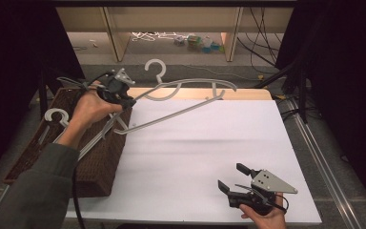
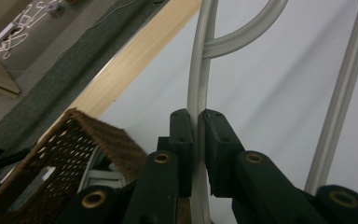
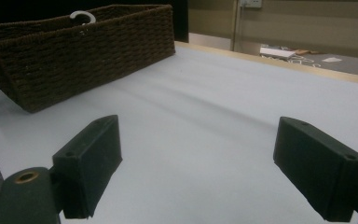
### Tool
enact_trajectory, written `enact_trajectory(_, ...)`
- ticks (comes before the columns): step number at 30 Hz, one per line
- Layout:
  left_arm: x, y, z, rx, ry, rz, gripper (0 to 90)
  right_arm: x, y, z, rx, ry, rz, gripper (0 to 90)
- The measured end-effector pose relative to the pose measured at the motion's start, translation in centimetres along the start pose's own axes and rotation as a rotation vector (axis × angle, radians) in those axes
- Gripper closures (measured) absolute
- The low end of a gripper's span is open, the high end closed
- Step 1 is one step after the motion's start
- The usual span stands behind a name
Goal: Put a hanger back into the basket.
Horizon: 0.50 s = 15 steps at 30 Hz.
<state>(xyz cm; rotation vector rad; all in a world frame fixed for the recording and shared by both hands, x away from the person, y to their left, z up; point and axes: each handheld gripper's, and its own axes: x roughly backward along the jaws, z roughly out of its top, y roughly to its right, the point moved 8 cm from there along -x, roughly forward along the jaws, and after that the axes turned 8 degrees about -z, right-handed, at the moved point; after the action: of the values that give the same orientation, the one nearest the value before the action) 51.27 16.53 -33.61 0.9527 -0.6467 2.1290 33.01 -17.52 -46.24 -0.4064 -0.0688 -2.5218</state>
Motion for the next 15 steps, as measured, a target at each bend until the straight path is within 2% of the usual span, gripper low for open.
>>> enact_trajectory(3,0.9,-0.8,-1.0,0.003,-0.006,0.015,82.4,0.0,0.1,-0.1,0.0,-0.003,-0.004,15.9)
enact_trajectory(5,1.6,-1.6,-1.7,0.026,-0.001,0.033,82.4,0.1,0.2,-0.1,-0.001,-0.006,-0.015,15.9)
enact_trajectory(11,3.1,-3.4,-4.1,0.082,0.006,0.039,82.4,0.1,0.3,-0.2,0.012,-0.024,-0.019,15.9)
enact_trajectory(13,3.6,-4.0,-5.0,0.097,-0.001,0.046,82.4,0.1,0.3,-0.2,0.011,-0.023,-0.019,15.9)
enact_trajectory(14,3.8,-4.3,-5.4,0.111,0.0,0.038,82.4,0.0,0.2,-0.1,0.004,-0.002,-0.015,15.9)
enact_trajectory(15,4.0,-4.6,-5.8,0.119,0.013,0.043,82.4,0.0,0.2,-0.1,0.002,-0.005,-0.009,15.9)
